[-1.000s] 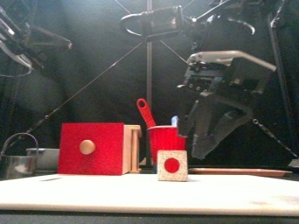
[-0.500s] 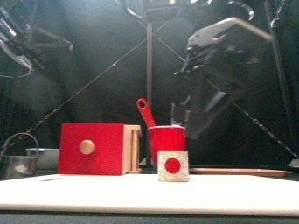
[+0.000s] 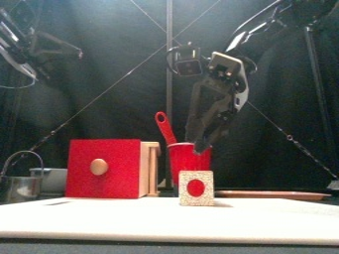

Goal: Place sushi on board then cut the sushi with the knife then place the pieces on the plate
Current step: Pick knife at handle with right hand

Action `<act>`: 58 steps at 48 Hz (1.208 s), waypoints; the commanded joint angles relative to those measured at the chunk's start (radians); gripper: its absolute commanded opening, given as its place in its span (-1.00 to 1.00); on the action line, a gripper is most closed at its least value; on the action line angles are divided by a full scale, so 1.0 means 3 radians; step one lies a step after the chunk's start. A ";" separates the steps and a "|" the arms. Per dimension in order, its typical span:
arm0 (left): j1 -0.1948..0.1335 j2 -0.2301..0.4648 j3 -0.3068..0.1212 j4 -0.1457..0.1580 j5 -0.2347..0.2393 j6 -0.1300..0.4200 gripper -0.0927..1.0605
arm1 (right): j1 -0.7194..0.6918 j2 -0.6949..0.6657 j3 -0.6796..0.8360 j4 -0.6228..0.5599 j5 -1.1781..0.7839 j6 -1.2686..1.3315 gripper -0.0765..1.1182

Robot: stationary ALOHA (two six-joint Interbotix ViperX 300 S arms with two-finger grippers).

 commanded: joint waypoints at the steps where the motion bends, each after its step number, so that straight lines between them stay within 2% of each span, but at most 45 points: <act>1: 0.0010 0.0005 -0.0026 0.0000 -0.0026 -0.0015 -0.71 | -0.0056 -0.0097 0.0000 0.0107 -0.0164 -0.0010 0.84; 15: 0.0015 0.0005 -0.0020 -0.0092 -0.0026 -0.0010 -0.72 | -0.0066 0.0051 0.0036 0.0230 -0.0235 -0.0015 0.84; 28: 0.0015 0.0005 0.0015 -0.0138 -0.0026 -0.0015 -0.71 | -0.0066 0.0256 0.0031 0.0383 -0.0430 -0.0005 0.84; 36: 0.0015 0.0005 0.0051 -0.0184 -0.0026 -0.0010 -0.72 | -0.0056 0.0297 0.0026 0.0603 -0.0470 -0.0010 0.84; 47: 0.0015 0.0005 0.0072 -0.0251 -0.0026 -0.0010 -0.71 | 0.0174 0.0307 0.0010 0.0818 -0.0470 0.0010 0.84; 58: 0.0015 0.0005 0.0072 -0.0256 -0.0026 -0.0015 -0.71 | 0.0378 0.0312 -0.0082 0.0972 -0.0455 0.0015 0.84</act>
